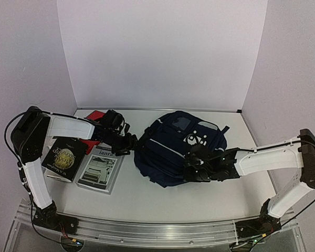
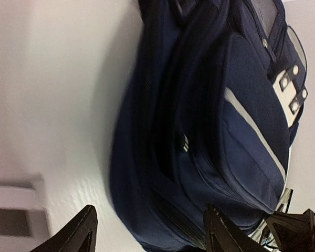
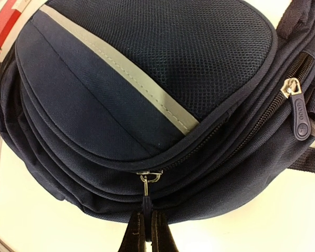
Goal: Pack the student bag
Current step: Unzip the student bag at the center of the board.
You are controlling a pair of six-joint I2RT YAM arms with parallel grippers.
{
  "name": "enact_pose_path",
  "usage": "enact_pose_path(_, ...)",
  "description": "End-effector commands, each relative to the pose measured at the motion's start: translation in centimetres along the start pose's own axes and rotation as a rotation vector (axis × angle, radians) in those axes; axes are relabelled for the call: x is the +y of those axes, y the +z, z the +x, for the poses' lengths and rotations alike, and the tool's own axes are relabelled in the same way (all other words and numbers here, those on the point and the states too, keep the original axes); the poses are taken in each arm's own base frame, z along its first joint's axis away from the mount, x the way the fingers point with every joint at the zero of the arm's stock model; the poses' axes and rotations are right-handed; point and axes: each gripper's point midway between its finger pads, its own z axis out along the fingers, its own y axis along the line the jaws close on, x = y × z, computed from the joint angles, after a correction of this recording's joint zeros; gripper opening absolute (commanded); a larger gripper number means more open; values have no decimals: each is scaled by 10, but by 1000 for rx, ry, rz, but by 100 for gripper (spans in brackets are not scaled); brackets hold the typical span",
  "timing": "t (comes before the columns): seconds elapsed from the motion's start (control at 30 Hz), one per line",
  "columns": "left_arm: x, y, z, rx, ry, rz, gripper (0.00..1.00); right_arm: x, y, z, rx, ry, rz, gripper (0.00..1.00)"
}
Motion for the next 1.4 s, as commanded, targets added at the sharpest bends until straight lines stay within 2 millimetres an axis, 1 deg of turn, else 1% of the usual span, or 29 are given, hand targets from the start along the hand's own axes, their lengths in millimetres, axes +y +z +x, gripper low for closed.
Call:
enact_pose_path(0.0, -38, -5, 29, 3, -25, 46, 70, 18, 1, -16, -39, -19, -29, 0)
enact_pose_path(0.13, -50, 8, 48, 31, -52, 71, 72, 22, 5, -14, -30, -27, -36, 0)
enact_pose_path(0.2, -49, 16, 51, 39, -66, 70, 72, 23, 6, -14, -29, -28, -37, 0)
enact_pose_path(0.23, -47, 20, 53, 48, -72, 63, 71, 22, 6, -14, -30, -27, -37, 0)
enact_pose_path(0.27, -43, 24, 54, 57, -73, 49, 66, 22, 5, -15, -34, -23, -35, 0)
enact_pose_path(0.3, -39, 26, 54, 57, -71, 26, 59, 21, 4, -16, -39, -16, -33, 0)
enact_pose_path(0.33, -35, 27, 55, 59, -68, 10, 49, 18, 3, -16, -42, -12, -28, 0)
enact_pose_path(0.37, -33, 27, 54, 52, -65, 0, 43, 16, 2, -15, -43, -3, -25, 0)
enact_pose_path(0.47, -27, 21, 48, 26, -47, -32, 19, 4, 3, -11, -27, 23, -12, 0)
enact_pose_path(0.57, -19, 12, 37, -3, -46, -51, 4, -9, 6, -10, -18, 40, 6, 0)
enact_pose_path(0.63, -14, 6, 27, -21, -60, -37, 0, -15, 5, -12, -18, 47, 13, 0)
enact_pose_path(0.77, 1, -5, 9, -44, -69, -3, 0, -27, 1, -21, -24, 67, 14, 0)
enact_pose_path(0.9, 10, -12, -9, -56, -8, 19, 0, -41, 1, -31, -32, 83, 29, 0)
enact_pose_path(1.0, 10, -14, -17, -52, 86, 4, 0, -49, 5, -39, -36, 77, 46, 0)
enact_pose_path(1.13, 11, -16, -27, -55, 176, 1, 0, -56, 15, -56, -50, 47, 81, 0)
enact_pose_path(1.27, 19, -21, -36, -77, 189, -10, 0, -71, 27, -73, -49, 35, 116, 0)
enact_pose_path(1.37, 26, -25, -39, -89, 182, -21, 0, -75, 27, -88, -68, 29, 125, 0)
